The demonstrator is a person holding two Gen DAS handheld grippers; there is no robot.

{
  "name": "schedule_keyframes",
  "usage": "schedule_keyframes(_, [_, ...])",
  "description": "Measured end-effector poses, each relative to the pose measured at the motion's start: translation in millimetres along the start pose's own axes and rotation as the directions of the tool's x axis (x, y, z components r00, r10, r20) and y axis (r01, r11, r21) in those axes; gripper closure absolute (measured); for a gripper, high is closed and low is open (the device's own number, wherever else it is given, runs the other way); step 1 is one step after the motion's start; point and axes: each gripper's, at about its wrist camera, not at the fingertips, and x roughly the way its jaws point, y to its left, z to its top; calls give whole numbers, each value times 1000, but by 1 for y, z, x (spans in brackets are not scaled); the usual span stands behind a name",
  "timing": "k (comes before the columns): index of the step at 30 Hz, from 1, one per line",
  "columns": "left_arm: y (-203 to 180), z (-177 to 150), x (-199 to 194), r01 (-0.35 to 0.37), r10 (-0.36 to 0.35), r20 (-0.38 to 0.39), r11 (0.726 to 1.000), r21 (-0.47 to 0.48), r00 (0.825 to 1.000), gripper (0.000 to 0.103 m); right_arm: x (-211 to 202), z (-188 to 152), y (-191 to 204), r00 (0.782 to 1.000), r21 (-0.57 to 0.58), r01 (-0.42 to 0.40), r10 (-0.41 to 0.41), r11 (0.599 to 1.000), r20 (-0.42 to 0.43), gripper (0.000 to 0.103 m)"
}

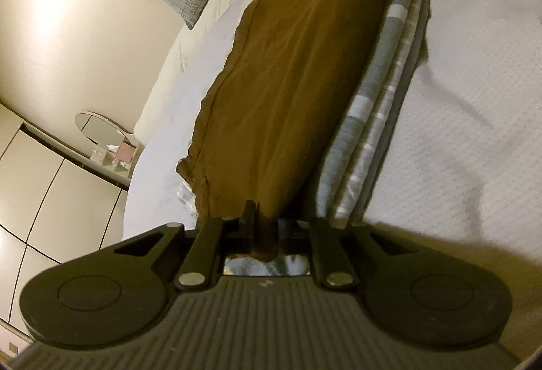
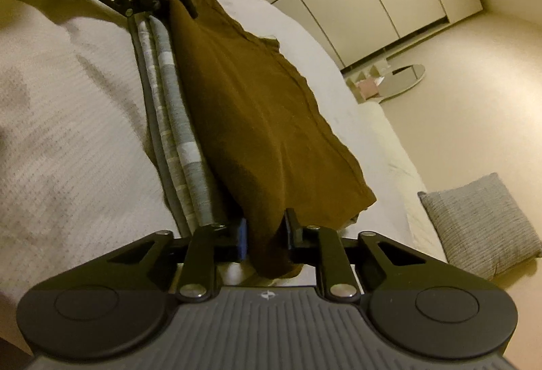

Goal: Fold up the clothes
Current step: 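Lower the held shorts onto the folded striped garment with both grippers, then open both grippers and release the shorts on the stack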

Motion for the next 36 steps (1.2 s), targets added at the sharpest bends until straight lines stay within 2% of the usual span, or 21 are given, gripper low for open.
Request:
schedule_keyframes(2, [-1,-1,-4,-3,3,2,1000,-6,1000,94,-5,2,-2,1000,17,0,0,1000,4,86])
schedule_keyframes(8, [-6,-2,8,-1,2,-14,1000,18,1000,94,10,-3,11,1000,-45,-6,5,999,-24,84])
schedule_keyframes(13, [0,-8,6,4,-3,-25,1000,9,1000,89,13,-3,1,999,-16,-6,5,1000,-38,83])
schedule_keyframes(22, [21,-35,-24,-37,25,-92,991,-127,995,88,-7,-12,-5,994,82,32,-23,996,-111,77])
schedule_keyframes(25, [28,-46,-46,-65,41,-119,976,-206,992,88,-24,-13,-11,993,198,22,2,980,-121,76])
schedule_keyframes(27, [32,-50,-62,-82,48,-131,960,-267,990,88,-37,-13,-13,992,315,-9,48,949,-116,73])
schedule_keyframes(29, [35,-54,-77,-92,45,-143,936,-340,989,87,-48,-13,-14,989,446,-52,109,893,-102,70])
schedule_keyframes(31, [36,-56,-92,-101,37,-158,904,-416,987,81,-56,-14,-12,982,570,-92,169,816,-84,69])
schedule_keyframes(33, [35,-59,-105,-93,11,-168,868,-487,986,76,-63,-16,-11,973,682,-122,223,721,-62,67])
schedule_keyframes(36, [28,-59,-123,-74,-25,-165,820,-568,986,72,-71,-19,-10,964,801,-123,262,585,-43,62])
